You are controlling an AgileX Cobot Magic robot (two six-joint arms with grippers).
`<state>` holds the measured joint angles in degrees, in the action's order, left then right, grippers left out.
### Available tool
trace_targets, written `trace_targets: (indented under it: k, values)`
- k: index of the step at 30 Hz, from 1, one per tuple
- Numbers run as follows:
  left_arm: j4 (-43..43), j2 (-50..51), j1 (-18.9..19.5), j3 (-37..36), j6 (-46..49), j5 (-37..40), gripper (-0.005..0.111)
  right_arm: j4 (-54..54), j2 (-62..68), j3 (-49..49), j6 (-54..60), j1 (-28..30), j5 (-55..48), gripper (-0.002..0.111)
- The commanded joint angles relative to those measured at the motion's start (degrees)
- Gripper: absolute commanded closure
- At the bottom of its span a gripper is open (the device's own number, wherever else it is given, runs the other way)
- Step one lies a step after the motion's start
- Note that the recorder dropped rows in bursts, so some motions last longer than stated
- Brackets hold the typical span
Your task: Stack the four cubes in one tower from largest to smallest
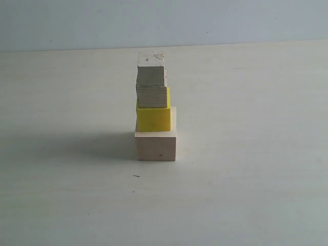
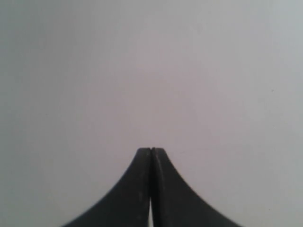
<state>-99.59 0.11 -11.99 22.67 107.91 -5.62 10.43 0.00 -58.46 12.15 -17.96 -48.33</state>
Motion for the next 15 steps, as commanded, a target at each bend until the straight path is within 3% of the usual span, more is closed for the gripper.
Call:
trace_targets:
  k: [1,9,12,15]
  values:
    - [-0.35,-0.11,0.04,-0.11,-0.38,-0.30,0.107,0.56,0.00,0.37,-0.23,0.02,0.02,0.108]
    - [-0.35,-0.11,0.04,-0.11,-0.38,-0.30,0.107,0.56,0.00,0.37,-0.23,0.02,0.02,0.108]
    - [12.86,-0.11,0.04,-0.11,-5.14,0.97,0.107,0.56,0.00,0.37,-0.23,0.02,0.02,0.108]
    - [34.99,-0.11,0.04,-0.73,-26.60,4.53,0.107,0.56,0.00,0.37,-0.23,0.02,0.02,0.108]
